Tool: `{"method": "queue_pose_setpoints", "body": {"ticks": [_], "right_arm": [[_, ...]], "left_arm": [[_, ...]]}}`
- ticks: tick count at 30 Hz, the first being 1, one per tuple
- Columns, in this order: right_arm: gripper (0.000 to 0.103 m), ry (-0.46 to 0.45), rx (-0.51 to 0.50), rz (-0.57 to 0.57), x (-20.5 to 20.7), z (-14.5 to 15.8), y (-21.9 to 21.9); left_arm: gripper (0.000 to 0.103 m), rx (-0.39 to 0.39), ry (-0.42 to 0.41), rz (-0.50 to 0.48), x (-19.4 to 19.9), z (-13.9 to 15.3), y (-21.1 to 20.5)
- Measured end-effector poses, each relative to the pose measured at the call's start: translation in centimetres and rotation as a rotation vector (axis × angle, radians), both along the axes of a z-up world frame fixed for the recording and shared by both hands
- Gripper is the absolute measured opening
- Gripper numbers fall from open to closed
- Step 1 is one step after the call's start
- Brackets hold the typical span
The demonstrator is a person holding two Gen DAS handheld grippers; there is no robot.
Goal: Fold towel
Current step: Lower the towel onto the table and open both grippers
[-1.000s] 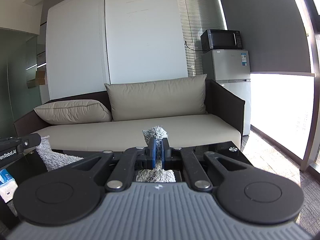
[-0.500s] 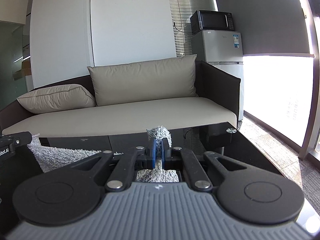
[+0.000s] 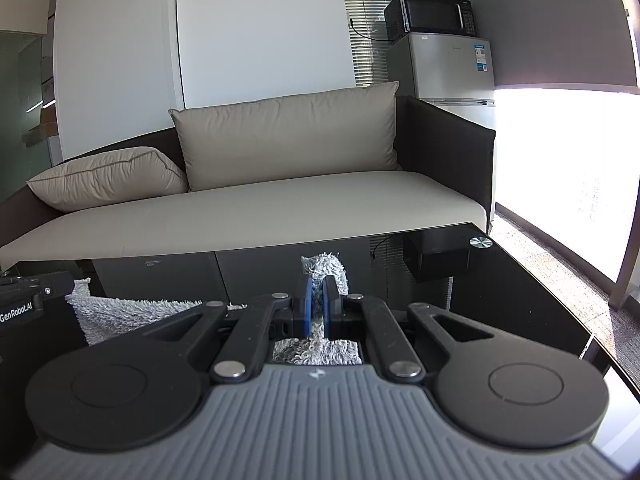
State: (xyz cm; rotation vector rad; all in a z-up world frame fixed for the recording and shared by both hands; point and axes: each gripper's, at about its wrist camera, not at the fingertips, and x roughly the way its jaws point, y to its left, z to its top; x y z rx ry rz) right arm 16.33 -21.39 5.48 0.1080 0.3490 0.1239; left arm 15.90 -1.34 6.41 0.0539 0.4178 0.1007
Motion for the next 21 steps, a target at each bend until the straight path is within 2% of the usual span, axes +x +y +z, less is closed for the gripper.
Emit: {"method": "queue_pose_setpoints", "body": {"ticks": [8, 11, 14, 21], "right_arm": [[0.006, 0.069, 0.021, -0.004, 2.3, -1.5, -0.6], [0.009, 0.1, 0.03, -0.01, 2.8, -2.2, -1.4], [0.018, 0.122, 0.021, -0.025, 3.1, -2.8, -2.0], [0.019, 0.172, 0.017, -0.026, 3.7, -3.8, -2.8]], "left_arm": [[0.001, 0.01, 0.064, -0.003, 2.4, -2.0, 0.7], [0.001, 0.019, 0.09, -0.006, 3.4, -3.1, 0.8], [0.001, 0.022, 0.115, 0.001, 4.3, -3.9, 1.3], [0.001, 0.023, 0.173, 0.0, 5.9, -5.3, 2.6]]}}
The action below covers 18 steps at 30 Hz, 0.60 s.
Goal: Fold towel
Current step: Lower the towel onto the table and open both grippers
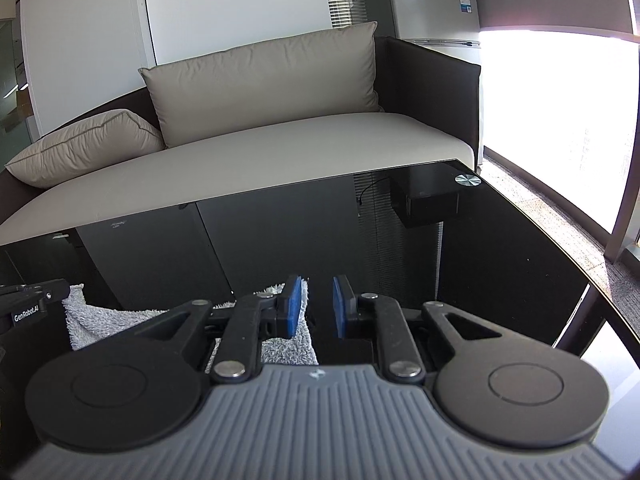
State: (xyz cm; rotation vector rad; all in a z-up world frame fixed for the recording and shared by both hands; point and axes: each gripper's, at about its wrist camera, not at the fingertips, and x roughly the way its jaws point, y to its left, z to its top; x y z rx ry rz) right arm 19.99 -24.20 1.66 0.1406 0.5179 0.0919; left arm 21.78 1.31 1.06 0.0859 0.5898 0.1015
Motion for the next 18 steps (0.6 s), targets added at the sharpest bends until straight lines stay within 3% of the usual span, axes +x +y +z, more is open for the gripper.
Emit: {"method": "queue_pose_setpoints", "body": {"ticks": [11, 15, 18], "right_arm": [[0.02, 0.078, -0.044, 0.033, -0.2, -1.5, 0.0], [0.035, 0.102, -0.059, 0.048, -0.2, -2.0, 0.1], [0.038, 0.1, -0.085, 0.057, -0.3, -2.1, 0.5]], "left_arm": [[0.01, 0.003, 0.05, 0.016, -0.4, -0.8, 2.4], [0.021, -0.024, 0.08, -0.002, -1.0, -0.7, 3.1], [0.022, 0.001, 0.088, -0.009, -1.2, -0.9, 2.8]]}}
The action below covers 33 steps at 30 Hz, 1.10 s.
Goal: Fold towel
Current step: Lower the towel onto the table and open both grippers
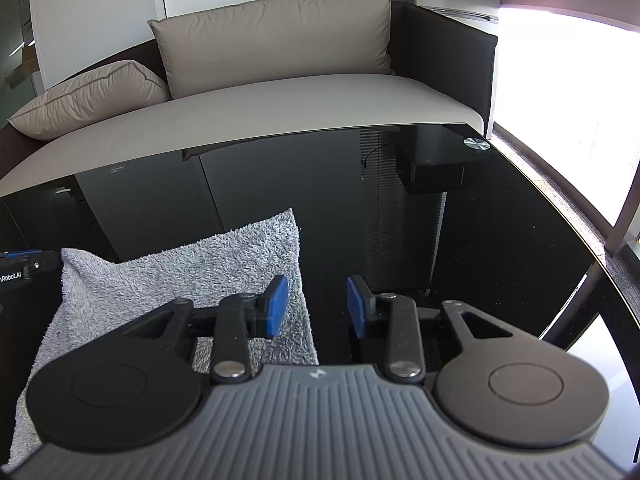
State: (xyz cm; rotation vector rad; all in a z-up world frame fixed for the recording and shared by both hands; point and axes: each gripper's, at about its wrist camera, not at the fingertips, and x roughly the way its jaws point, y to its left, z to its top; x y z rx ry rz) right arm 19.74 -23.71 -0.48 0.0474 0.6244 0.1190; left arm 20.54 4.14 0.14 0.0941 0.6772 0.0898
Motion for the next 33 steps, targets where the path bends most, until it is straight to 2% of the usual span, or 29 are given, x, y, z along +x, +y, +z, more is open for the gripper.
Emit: {"method": "queue_pose_setpoints", "body": {"ticks": [3, 7, 14, 18, 21, 25, 33], "right_arm": [[0.039, -0.005, -0.033, 0.02, 0.1, -0.2, 0.5], [0.039, -0.012, -0.127, 0.037, 0.5, -0.6, 1.7], [0.039, -0.036, -0.273, 0.067, 1.1, -1.5, 3.6], [0.039, -0.039, -0.304, 0.052, 1.7, -1.7, 3.5], [0.04, -0.037, -0.332, -0.015, 2.3, -1.9, 2.8], [0.043, -0.033, -0.335, -0.06, 2.5, -2.1, 2.0], [0.044, -0.015, -0.354, -0.143, 2.9, -2.2, 1.1]], "left_arm": [[0.023, 0.01, 0.02, -0.023, 0.0, -0.2, -0.6], [0.023, 0.051, 0.043, -0.044, 0.1, -0.9, -1.3], [0.023, 0.056, 0.04, -0.035, -0.1, -1.1, -1.6], [0.023, 0.065, 0.045, -0.032, -0.3, -1.3, -1.9], [0.023, 0.057, 0.05, -0.035, -0.4, -1.4, -2.1], [0.023, 0.054, 0.051, -0.05, -0.6, -1.4, -2.5], [0.023, 0.056, 0.038, -0.047, -0.8, -1.3, -2.6]]}}
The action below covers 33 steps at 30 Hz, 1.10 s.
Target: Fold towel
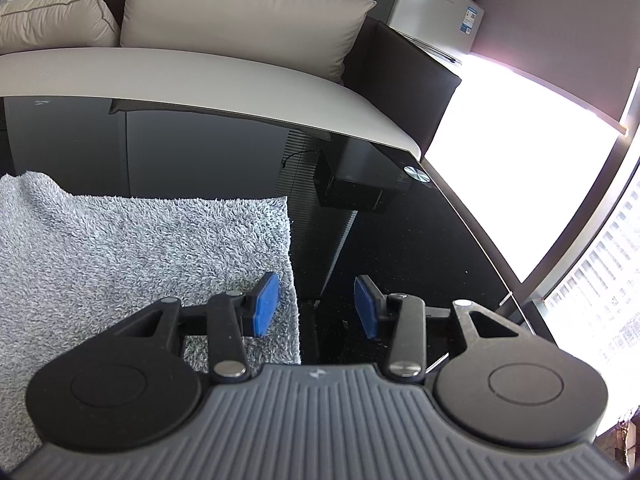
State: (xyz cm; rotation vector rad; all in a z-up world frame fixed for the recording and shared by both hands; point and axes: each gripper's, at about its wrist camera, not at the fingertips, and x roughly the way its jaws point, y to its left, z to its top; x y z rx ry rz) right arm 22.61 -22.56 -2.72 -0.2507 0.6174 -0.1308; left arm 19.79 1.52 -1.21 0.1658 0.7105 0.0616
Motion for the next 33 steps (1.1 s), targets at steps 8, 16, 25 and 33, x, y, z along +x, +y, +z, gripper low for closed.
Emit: {"method": "queue_pose_setpoints", "body": {"ticks": [8, 16, 25, 33], "right_arm": [[0.045, 0.014, 0.106, 0.012, -0.6, 0.6, -1.1], [0.054, 0.036, 0.174, 0.032, -4.1, 2.0, -2.5], [0.054, 0.064, 0.158, 0.076, -8.8, 2.6, -3.3], [0.054, 0.096, 0.232, 0.098, -12.9, 2.8, -5.7]], "left_arm": [[0.023, -0.003, 0.003, -0.053, -1.0, 0.6, -0.6], [0.024, -0.045, 0.042, -0.123, -4.2, 1.1, -2.2], [0.024, -0.048, 0.068, -0.15, -8.1, 0.7, -3.1], [0.024, -0.053, 0.068, -0.176, -11.6, 0.5, -3.5]]}}
